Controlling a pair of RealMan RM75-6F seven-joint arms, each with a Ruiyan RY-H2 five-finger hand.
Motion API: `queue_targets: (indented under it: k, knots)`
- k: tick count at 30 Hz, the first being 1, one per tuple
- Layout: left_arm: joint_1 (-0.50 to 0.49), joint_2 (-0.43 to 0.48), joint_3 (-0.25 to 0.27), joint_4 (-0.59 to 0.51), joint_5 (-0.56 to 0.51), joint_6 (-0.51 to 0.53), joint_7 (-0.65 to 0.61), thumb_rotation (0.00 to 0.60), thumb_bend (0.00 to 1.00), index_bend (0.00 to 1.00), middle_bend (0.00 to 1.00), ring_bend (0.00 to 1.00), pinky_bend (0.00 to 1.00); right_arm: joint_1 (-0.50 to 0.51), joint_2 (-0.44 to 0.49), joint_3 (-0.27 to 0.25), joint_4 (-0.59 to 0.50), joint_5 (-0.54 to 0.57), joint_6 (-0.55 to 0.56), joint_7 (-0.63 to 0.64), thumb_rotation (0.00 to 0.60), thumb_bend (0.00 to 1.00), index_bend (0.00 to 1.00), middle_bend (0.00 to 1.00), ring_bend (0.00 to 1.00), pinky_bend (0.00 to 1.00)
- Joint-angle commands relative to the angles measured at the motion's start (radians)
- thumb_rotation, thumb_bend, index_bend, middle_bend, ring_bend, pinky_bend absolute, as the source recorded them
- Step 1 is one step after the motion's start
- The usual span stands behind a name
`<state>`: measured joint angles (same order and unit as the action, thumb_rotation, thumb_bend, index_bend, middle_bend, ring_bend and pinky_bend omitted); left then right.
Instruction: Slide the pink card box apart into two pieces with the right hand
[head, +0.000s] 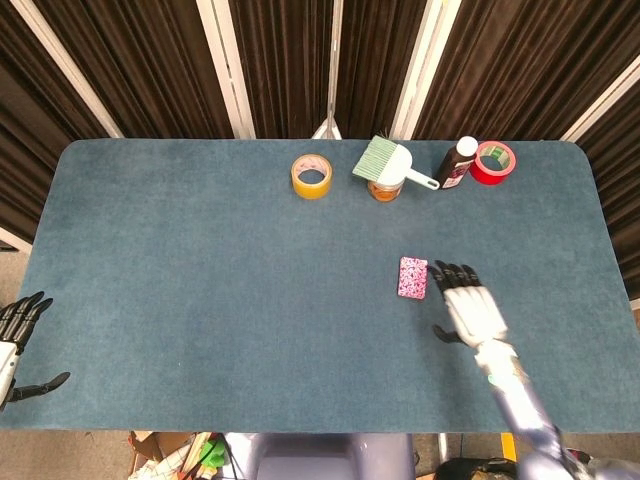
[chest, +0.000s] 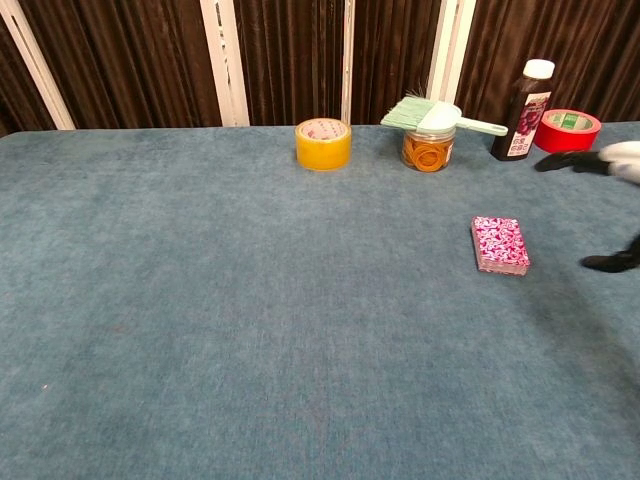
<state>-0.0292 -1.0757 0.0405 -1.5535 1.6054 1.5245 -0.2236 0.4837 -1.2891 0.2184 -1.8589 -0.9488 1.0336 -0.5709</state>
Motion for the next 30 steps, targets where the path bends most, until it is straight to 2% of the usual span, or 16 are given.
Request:
queue_targets:
  k: [1,7,15,30]
  knots:
    - [-0.004,0.003,0.002,0.001,0.003,-0.005,-0.008,0.600,0.00,0.00,0.00,0.00,0.00,0.100,-0.099,0.042,0.069,0.139,-0.022,-0.098,0.600,0.30,0.00,0.00,0.00,0.00]
    - [-0.013,0.011,0.004,-0.002,0.005,-0.020,-0.029,0.600,0.00,0.00,0.00,0.00,0.00,0.178,-0.172,0.061,0.156,0.257,-0.019,-0.144,0.600,0.30,0.00,0.00,0.00,0.00]
    - [-0.024,0.019,0.010,-0.009,0.010,-0.041,-0.046,0.600,0.00,0.00,0.00,0.00,0.00,0.244,-0.227,0.061,0.274,0.350,-0.047,-0.161,0.600,0.30,0.00,0.00,0.00,0.00]
    - [-0.032,0.028,0.015,-0.021,0.000,-0.062,-0.055,0.600,0.00,0.00,0.00,0.00,0.00,0.305,-0.262,0.030,0.365,0.464,-0.083,-0.169,0.600,0.30,0.00,0.00,0.00,0.00]
